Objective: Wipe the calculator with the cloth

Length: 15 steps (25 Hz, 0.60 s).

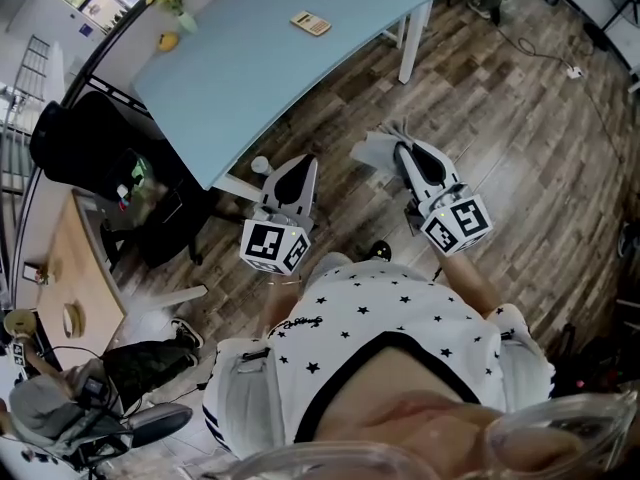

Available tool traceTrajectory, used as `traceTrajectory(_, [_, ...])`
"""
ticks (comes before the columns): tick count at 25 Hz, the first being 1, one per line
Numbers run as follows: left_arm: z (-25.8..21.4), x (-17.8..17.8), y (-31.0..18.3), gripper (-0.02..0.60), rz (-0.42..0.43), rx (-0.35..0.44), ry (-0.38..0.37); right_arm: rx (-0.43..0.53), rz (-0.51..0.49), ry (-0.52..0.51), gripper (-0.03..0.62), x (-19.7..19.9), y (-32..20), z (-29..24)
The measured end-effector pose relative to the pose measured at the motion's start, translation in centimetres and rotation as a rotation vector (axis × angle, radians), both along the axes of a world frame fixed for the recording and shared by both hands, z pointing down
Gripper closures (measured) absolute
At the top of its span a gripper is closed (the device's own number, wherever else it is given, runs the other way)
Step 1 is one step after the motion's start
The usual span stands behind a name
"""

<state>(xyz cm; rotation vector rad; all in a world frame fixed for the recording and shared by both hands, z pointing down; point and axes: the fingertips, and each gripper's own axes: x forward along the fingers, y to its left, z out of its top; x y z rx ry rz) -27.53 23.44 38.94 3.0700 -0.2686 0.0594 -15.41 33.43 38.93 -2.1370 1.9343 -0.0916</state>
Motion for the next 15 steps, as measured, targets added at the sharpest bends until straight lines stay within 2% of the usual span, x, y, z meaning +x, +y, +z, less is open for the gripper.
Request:
traceTrajectory(7, [0.6, 2.3, 1.2, 0.551, 0.005, 0.004, -0.029, 0.005, 0.011, -0.022, 0.562, 2.5, 1.4, 0.5])
traceTrajectory(15, [1.2, 5.7, -0.5, 0.551, 0.018, 0.003, -0.025, -0.02, 0.03, -0.029, 0.562, 5.8, 0.2, 1.4])
